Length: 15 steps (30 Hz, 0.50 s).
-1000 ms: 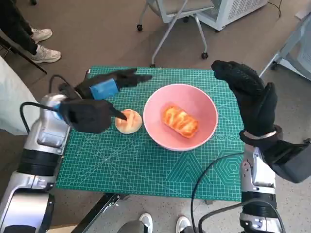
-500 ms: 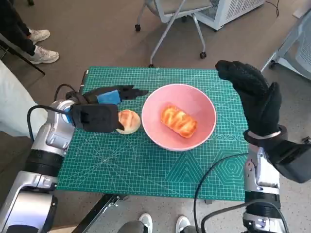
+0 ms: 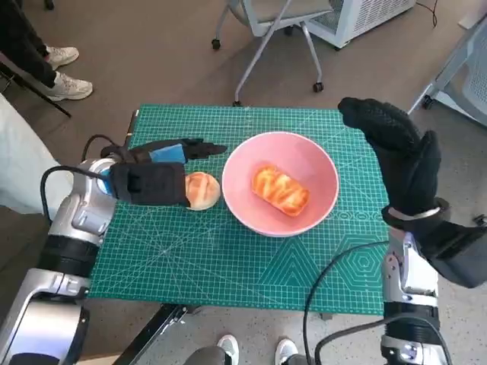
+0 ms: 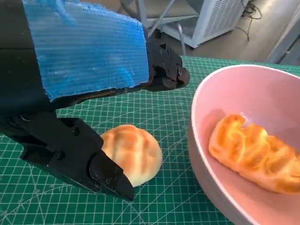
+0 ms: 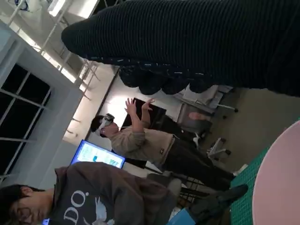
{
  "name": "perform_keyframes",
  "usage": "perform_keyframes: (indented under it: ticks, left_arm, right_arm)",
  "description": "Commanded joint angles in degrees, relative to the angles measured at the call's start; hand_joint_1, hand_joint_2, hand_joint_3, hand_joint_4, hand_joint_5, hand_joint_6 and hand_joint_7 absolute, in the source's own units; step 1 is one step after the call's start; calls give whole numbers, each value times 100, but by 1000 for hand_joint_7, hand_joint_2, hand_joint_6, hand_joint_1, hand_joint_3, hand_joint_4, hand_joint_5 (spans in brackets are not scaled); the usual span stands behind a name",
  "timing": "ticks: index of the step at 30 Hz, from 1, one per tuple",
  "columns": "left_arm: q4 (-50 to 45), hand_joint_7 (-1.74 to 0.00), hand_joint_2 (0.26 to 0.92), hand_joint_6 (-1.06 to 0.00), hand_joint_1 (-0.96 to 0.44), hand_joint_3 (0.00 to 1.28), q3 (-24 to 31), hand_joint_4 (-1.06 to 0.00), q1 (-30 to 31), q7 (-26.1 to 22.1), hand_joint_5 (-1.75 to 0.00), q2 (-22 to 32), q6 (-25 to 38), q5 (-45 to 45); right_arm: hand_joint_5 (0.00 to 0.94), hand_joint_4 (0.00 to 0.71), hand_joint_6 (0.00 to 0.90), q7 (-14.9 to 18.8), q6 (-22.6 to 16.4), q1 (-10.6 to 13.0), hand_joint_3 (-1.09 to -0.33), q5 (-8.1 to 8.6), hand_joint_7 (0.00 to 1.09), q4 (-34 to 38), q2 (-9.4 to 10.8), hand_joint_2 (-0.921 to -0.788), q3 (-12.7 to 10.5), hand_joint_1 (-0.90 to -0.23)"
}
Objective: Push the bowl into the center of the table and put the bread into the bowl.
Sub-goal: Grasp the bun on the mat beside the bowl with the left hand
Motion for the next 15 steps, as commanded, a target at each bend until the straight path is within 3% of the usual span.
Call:
perform_keyframes:
  ticks: [1, 15]
  left_arm:
    - [-112, -1, 725, -231, -72, 0, 28, -86, 138, 4, -2, 83, 90, 17]
    - [-3, 0, 724, -231, -125, 1, -28, -95, 253, 93, -2, 62, 155, 113]
  right_arm:
    - [2, 190, 33, -72, 44, 111, -806, -63, 593, 70, 24, -921, 4, -716]
    - [0, 184, 31, -78, 43, 103, -812, -53, 592, 125, 64, -921, 48, -713]
